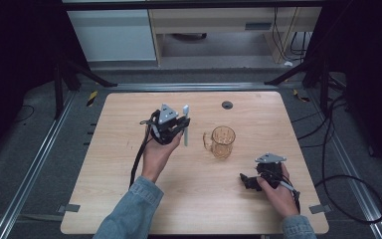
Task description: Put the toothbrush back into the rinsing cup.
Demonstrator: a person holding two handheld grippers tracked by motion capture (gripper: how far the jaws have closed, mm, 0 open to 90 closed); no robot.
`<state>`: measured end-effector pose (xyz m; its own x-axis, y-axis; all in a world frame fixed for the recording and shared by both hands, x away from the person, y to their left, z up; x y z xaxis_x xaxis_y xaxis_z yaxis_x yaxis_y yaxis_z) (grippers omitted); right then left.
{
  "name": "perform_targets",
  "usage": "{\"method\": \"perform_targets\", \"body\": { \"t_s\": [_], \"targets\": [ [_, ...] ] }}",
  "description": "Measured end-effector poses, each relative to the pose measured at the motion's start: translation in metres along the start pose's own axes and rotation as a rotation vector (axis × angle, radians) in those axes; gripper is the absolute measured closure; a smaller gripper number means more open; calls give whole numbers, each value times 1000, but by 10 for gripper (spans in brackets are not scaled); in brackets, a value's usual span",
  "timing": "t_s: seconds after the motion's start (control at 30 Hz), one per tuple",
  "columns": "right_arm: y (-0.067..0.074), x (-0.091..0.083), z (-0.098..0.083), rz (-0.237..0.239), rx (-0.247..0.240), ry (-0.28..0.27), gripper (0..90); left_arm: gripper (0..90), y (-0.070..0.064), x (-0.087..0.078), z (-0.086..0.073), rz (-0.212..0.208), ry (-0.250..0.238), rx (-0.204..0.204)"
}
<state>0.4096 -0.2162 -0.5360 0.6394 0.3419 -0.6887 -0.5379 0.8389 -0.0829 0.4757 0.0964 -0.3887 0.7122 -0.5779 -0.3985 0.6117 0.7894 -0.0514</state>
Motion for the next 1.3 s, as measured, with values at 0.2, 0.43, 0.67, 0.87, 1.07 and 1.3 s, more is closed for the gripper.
{"method": "perform_targets", "body": {
  "t_s": [0.2,0.43,0.67,0.87,1.07,1.3],
  "targets": [
    [0,0,0,2,-1,0,4,808,-4,-1,-1,5,-66,25],
    [0,0,0,5,-3,0,4,808,-8,-1,-4,-9,-146,50],
    [1,0,0,6,-5,-1,4,808,-12,1,-3,-2,-182,52],
    [0,0,0,7,-8,0,4,808,-19,0,-2,-7,-230,39],
    [1,0,0,8,-8,0,4,808,-24,-3,0,6,-275,44],
    [1,0,0,8,-8,0,4,808,-31,-4,5,0,-315,41]
  ]
}}
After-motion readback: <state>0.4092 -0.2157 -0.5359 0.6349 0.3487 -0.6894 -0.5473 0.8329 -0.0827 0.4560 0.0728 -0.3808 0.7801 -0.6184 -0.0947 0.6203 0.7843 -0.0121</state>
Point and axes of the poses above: each handheld gripper's, and its own axes: x roughly forward along the jaws, z roughly out of its top, y roughly to its left, the point moved 3 cm from there along x, roughly forward along the jaws, and after that the axes turned 6 degrees about -x, right-handed, at the moved point
